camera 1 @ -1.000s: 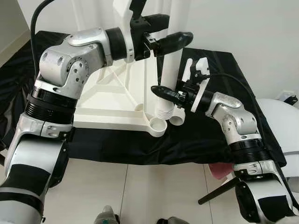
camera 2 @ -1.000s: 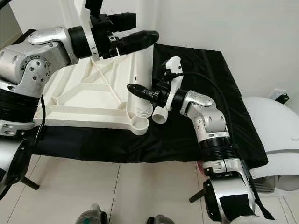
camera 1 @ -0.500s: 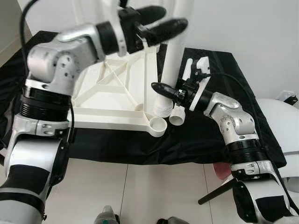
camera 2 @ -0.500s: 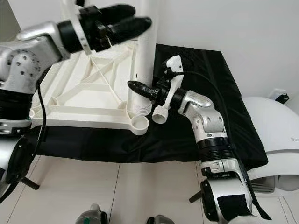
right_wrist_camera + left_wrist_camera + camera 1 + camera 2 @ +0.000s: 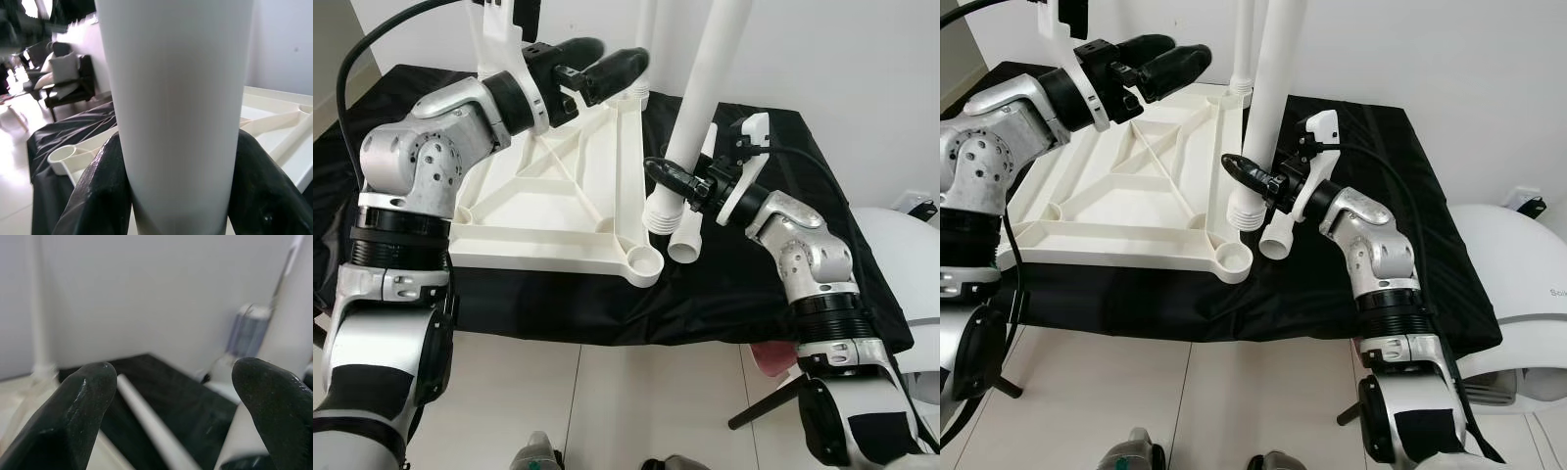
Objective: Building children table
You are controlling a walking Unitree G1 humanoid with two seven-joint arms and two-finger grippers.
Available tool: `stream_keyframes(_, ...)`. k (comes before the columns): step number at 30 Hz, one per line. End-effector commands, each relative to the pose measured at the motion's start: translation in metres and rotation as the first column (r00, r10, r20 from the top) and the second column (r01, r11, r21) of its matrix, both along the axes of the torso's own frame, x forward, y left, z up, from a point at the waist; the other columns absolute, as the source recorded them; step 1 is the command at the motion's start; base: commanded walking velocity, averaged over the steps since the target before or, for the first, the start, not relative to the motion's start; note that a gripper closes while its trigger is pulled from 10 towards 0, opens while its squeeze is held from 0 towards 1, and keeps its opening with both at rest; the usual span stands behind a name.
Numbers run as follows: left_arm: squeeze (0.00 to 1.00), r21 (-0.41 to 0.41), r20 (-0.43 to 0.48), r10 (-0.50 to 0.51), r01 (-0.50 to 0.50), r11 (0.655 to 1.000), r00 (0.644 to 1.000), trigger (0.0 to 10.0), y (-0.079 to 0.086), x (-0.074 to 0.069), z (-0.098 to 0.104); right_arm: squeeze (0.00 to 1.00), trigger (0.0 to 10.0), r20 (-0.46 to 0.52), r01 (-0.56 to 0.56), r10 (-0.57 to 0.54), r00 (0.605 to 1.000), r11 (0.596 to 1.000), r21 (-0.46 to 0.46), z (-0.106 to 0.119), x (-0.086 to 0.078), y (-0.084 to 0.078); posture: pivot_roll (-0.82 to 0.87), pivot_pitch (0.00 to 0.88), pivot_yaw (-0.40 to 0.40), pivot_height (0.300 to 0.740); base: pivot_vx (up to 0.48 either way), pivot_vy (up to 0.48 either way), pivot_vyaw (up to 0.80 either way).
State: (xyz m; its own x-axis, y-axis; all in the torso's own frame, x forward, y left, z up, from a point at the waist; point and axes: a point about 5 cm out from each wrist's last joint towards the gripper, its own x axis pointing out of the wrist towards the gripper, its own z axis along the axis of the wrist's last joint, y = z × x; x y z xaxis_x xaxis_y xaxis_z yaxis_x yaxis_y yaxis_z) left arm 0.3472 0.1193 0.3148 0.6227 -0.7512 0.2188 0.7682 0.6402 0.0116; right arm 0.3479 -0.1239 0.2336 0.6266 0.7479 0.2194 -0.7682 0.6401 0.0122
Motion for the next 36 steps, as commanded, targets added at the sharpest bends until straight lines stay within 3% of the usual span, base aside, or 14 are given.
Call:
stream_keyframes(1, 0.00, 0.043, -0.013, 0.034, -0.034, 0.999, 0.999, 10.0, -0.004, 0.001, -0.013, 0.00, 10.0, 0.012, 0.043, -0.044, 0.999, 0.999, 0.018, 0.000, 0.000, -0.006, 0.06, 0.013, -0.040, 0.740, 0.000, 0.000, 0.00)
stream_keyframes(7, 0.00, 0.064, -0.059, 0.106, -0.102, 0.993, 0.993, 10.0, -0.003, 0.001, -0.040, 0.00, 10.0, 0.004, 0.096, -0.096, 0.995, 0.994, 0.047, -0.004, 0.000, -0.006, 0.06, 0.021, -0.036, 0.740, 0.000, 0.000, 0.00)
stream_keyframes(9, 0.00, 0.138, -0.068, 0.149, -0.139, 0.981, 0.986, 10.0, -0.003, 0.001, -0.061, 0.00, 10.0, -0.007, 0.116, -0.115, 0.993, 0.991, 0.061, -0.010, -0.003, -0.004, 0.06, 0.031, -0.034, 0.740, 0.000, 0.000, 0.00)
stream_keyframes(10, 0.00, 0.138, -0.068, 0.149, -0.139, 0.981, 0.986, 10.0, -0.003, 0.001, -0.061, 0.00, 10.0, -0.007, 0.116, -0.115, 0.993, 0.991, 0.061, -0.010, -0.003, -0.004, 0.06, 0.031, -0.034, 0.740, 0.000, 0.000, 0.00)
stream_keyframes(14, 0.00, 0.268, -0.002, 0.203, -0.195, 0.943, 0.979, 10.0, -0.004, -0.003, -0.087, 0.00, 10.0, -0.013, 0.119, -0.118, 0.993, 0.988, 0.097, -0.018, -0.013, 0.002, 0.07, 0.039, -0.042, 0.740, 0.000, 0.000, 0.00)
stream_keyframes(20, 0.00, 0.359, 0.040, 0.213, -0.213, 0.909, 0.976, 10.0, -0.006, -0.006, -0.108, 0.00, 10.0, -0.022, 0.100, -0.098, 0.995, 0.989, 0.107, -0.028, -0.026, 0.005, 0.06, 0.049, -0.043, 0.740, 0.000, 0.000, 0.00)
stream_keyframes(32, 0.00, 0.466, 0.081, 0.074, -0.103, 0.879, 0.994, 10.0, -0.003, -0.022, -0.126, 0.00, 10.0, -0.026, 0.148, -0.146, 0.989, 0.981, 0.121, -0.028, -0.034, -0.001, 0.04, 0.057, -0.033, 0.740, 0.000, 0.000, 0.00)
stream_keyframes(36, 0.00, 0.562, 0.075, 0.031, -0.068, 0.824, 0.997, 10.0, 0.001, -0.025, -0.141, 0.00, 10.0, -0.015, 0.161, -0.161, 0.987, 0.980, 0.114, -0.024, -0.033, -0.005, 0.04, 0.051, -0.031, 0.740, 0.000, 0.000, 0.00)
